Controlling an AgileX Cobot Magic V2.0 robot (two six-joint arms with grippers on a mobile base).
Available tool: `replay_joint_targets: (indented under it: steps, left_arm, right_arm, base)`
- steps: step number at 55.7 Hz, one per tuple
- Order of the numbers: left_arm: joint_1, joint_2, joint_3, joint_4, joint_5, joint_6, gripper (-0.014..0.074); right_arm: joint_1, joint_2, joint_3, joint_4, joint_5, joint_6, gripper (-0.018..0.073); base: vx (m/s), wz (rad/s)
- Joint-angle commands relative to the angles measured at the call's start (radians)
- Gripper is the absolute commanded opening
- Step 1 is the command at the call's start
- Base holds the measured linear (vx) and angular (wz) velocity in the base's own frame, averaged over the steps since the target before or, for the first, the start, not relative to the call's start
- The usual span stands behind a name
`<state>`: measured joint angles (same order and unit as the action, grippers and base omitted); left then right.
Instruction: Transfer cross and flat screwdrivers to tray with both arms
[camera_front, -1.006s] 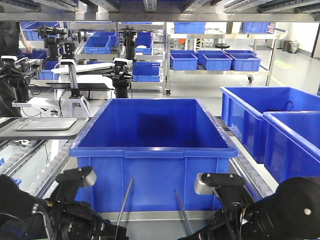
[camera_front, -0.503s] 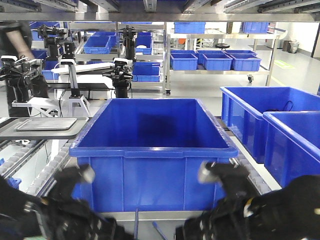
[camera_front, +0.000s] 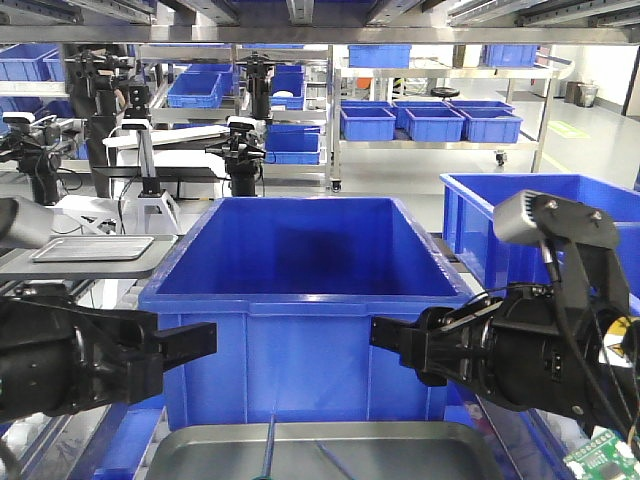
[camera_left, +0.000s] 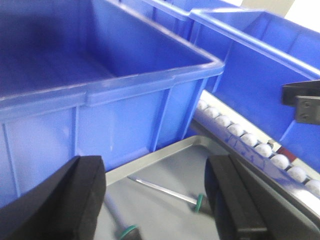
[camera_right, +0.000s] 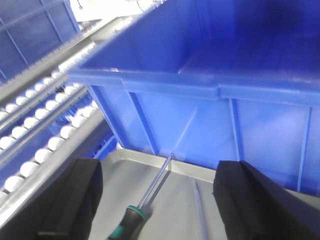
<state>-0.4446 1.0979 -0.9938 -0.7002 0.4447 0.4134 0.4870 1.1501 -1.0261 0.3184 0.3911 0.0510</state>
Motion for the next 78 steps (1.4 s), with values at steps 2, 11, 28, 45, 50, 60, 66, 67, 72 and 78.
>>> replay_joint_targets:
  steps: [2, 11, 28, 45, 50, 60, 66, 67, 72, 78]
  left_arm:
    - [-0.005, -0.017, -0.027, -0.035, -0.063, 0.0, 0.0552]
    - [-0.005, -0.017, -0.027, -0.035, -0.063, 0.0, 0.0552]
    - [0.002, -0.185, 0.094, 0.225, -0.14, -0.072, 0.0421]
    - [0.256, -0.739, 0.537, 0.596, -0.2, -0.413, 0.0019]
    - [0.322, -0.854, 0.676, 0.619, -0.228, -0.413, -0.0008]
    - [0.419, -1.022, 0.893, 0.618, -0.341, -0.413, -0.0006]
    - [0.43, -1.1, 0.994, 0.618, -0.398, -0.413, -0.0006]
    - [0.43, -1.109, 1.0, 0.617, -0.4, -0.413, -0.0006]
    - [0.43, -1.121, 0.995, 0.617, -0.37, -0.413, -0.0006]
    - [0.43, -1.122, 0.995, 0.617, -0.368, -0.413, -0.0006]
  right_arm:
    - [-0.001, -0.023, -0.032, 0.006, -0.077, -0.008, 0.0544]
    - [-0.001, -0.023, -0.032, 0.006, -0.077, -0.008, 0.0544]
    - [-0.001, -0.023, -0.032, 0.006, -0.075, -0.008, 0.0544]
    - [-0.001, -0.023, -0.032, 0.006, -0.075, -0.008, 0.0544]
    - [-0.001, -0.023, -0.032, 0.006, -0.076, -0.007, 0.0544]
    - [-0.001, -0.023, -0.032, 0.006, -0.076, -0.007, 0.0544]
    - [-0.001, -0.023, -0.032, 0.006, -0.076, -0.007, 0.0544]
    - [-0.001, -0.023, -0.032, 0.006, -0.076, -0.007, 0.0544]
    - [-0.001, -0.023, -0.032, 0.006, -0.075, -0.007, 0.0544]
    - [-0.001, -0.023, -0.032, 0.006, -0.074, -0.007, 0.0544]
  base:
    - [0.0, 0.0]
    - [0.0, 0.0]
    - [0.0, 0.0]
    - [0.0, 0.0]
    - [0.0, 0.01]
    - [0.0, 0.0]
    - [0.0, 0.0]
    - [0.0, 0.0]
    - [0.0, 0.0]
    - [0.0, 0.0]
